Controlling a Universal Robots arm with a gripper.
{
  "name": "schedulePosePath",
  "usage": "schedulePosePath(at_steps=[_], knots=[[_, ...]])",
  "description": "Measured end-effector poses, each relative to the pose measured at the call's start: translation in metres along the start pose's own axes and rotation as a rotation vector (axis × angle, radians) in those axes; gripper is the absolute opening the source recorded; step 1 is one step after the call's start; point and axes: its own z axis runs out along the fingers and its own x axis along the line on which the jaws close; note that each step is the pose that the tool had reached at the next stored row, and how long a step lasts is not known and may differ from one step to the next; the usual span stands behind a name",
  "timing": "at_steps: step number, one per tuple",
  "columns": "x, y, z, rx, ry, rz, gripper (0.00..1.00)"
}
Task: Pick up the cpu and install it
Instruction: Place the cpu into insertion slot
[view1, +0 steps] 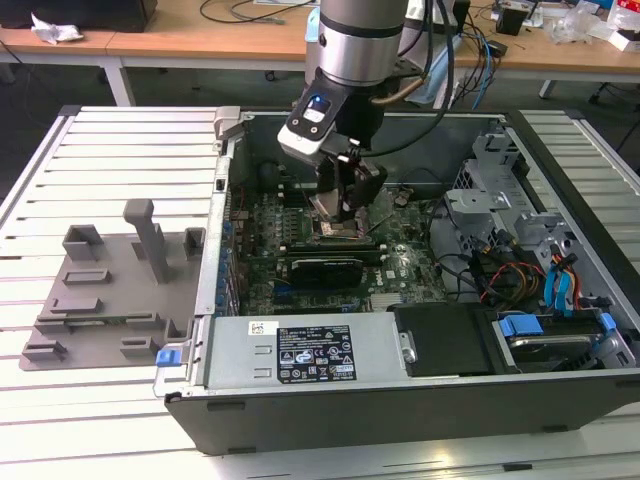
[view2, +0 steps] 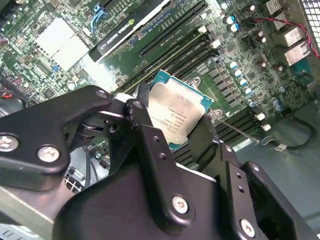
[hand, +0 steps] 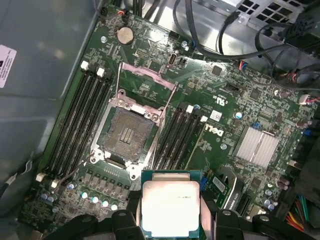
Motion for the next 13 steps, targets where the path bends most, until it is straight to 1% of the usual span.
schedulePosePath(at_steps=[1,4,7,9,10,13], knots=[[0.0000,0.0000,0.0000,0.0004,0.0006,0.014,0.55],[0.0000,0.0000,0.0001,0.0008,0.0014,0.032,0.55],[0.0000,0.0000,0.0003,0.0019,0.0033,0.075,0.55],[0.0000,0.0000,0.0003,0.0023,0.0039,0.088,0.55],[0.0000,0.0000,0.0004,0.0029,0.0050,0.113,0.55],[0.0000,0.0000,0.0005,0.0040,0.0072,0.159,0.55]])
